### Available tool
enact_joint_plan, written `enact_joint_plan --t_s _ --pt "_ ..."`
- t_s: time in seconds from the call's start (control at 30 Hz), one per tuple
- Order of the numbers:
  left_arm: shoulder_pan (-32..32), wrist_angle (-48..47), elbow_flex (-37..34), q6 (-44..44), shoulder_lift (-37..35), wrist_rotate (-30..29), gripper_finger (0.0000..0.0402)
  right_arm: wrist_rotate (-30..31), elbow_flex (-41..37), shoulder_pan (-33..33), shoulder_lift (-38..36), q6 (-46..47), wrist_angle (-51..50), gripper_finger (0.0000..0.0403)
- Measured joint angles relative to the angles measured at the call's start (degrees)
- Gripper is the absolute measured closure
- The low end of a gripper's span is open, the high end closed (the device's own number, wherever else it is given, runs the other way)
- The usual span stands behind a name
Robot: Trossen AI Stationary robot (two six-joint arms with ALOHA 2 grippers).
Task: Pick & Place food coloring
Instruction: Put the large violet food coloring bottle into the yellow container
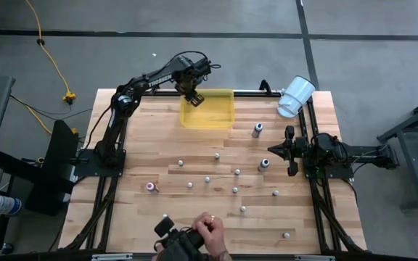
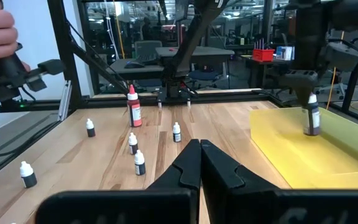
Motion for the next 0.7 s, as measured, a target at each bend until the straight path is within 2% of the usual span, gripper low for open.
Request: enact_joint_plan --t_s 0.27,0.7 --pt "0.60 -0.82 -0.01 1.20 0.14 0.75 0.0292 -0.02 0.02 0.02 0.02 0.00 0.00 0.0402" --pt "0.60 0.02 -0.03 3.56 1.54 0.65 0.0258 -0.01 0.01 0.01 0.02 0.00 0.00 0.0402"
